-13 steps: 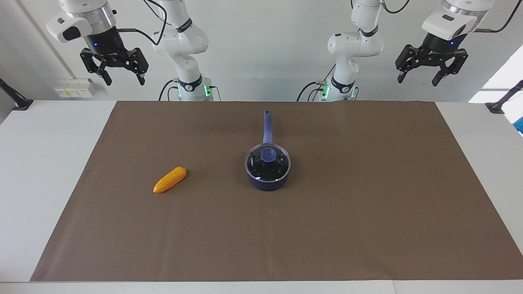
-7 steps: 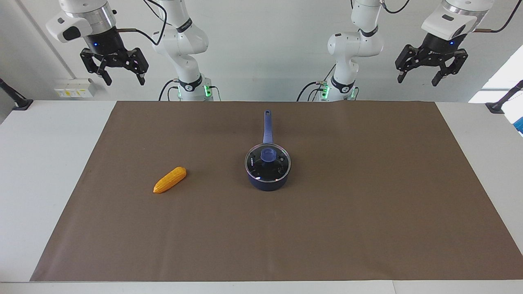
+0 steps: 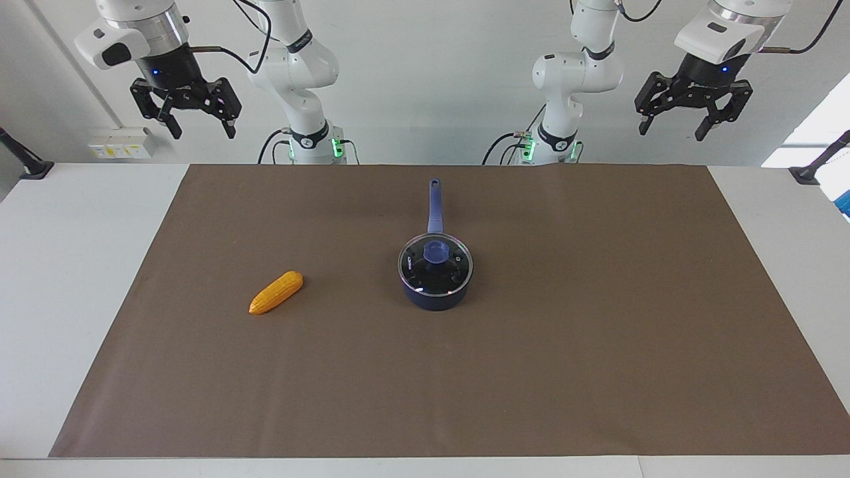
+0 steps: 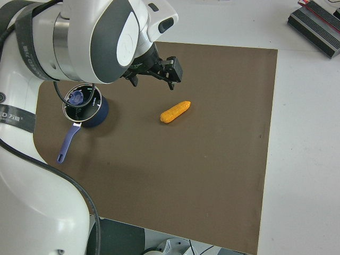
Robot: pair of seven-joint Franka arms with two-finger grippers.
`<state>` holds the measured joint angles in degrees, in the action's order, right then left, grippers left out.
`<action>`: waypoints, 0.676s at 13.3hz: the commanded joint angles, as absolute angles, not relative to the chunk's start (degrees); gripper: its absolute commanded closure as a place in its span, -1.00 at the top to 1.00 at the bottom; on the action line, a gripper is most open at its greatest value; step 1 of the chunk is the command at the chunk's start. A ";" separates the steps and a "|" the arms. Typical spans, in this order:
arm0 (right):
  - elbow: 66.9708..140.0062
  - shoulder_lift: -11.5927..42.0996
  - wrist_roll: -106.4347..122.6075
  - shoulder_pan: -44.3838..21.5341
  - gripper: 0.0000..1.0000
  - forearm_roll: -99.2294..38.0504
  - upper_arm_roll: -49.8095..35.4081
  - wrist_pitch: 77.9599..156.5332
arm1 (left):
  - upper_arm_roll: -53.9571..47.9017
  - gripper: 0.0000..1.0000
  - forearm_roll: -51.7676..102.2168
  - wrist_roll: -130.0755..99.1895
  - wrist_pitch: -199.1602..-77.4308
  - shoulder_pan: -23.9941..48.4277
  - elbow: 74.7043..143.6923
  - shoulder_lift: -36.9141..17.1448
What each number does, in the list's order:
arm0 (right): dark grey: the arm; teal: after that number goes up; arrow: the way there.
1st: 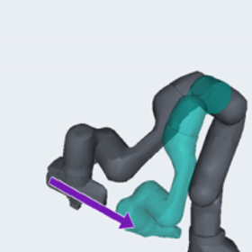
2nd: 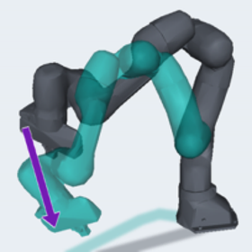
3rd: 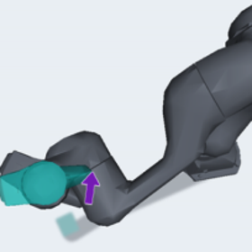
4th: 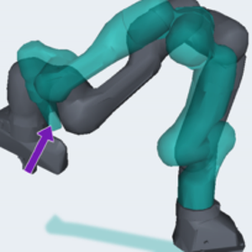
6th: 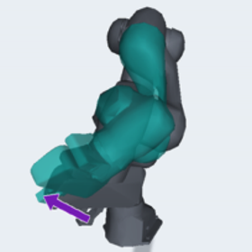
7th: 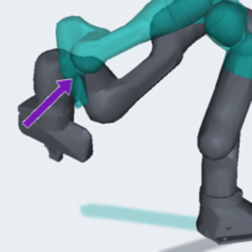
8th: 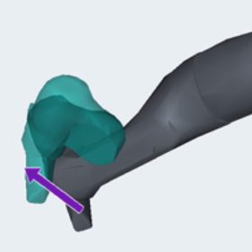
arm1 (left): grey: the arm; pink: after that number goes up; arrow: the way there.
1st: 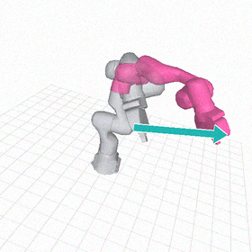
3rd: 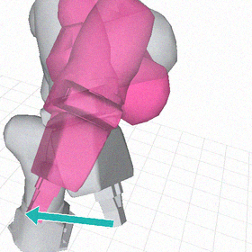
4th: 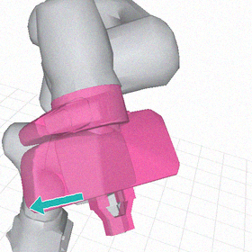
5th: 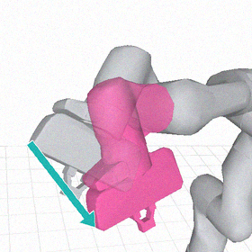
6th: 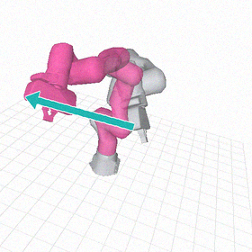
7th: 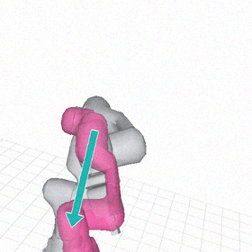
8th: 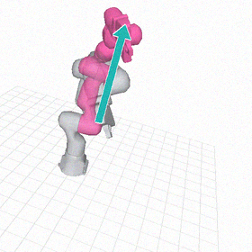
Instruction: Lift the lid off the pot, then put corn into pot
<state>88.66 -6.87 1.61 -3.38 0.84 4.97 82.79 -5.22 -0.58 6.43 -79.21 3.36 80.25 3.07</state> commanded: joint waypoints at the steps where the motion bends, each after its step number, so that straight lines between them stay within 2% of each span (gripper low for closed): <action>1: 88.59 -7.29 2.99 -2.72 1.00 0.09 4.66 82.00 | -7.64 1.00 -0.70 6.07 -82.17 3.52 82.08 3.25; 5: 88.59 -7.29 2.99 -2.81 1.00 0.09 4.66 82.00 | -11.59 1.00 -0.70 4.93 -86.64 4.12 84.80 2.64; 9: 88.59 -7.29 3.08 -2.81 1.00 0.09 4.66 82.00 | -11.60 1.00 -0.88 0.11 -90.17 9.92 87.28 0.97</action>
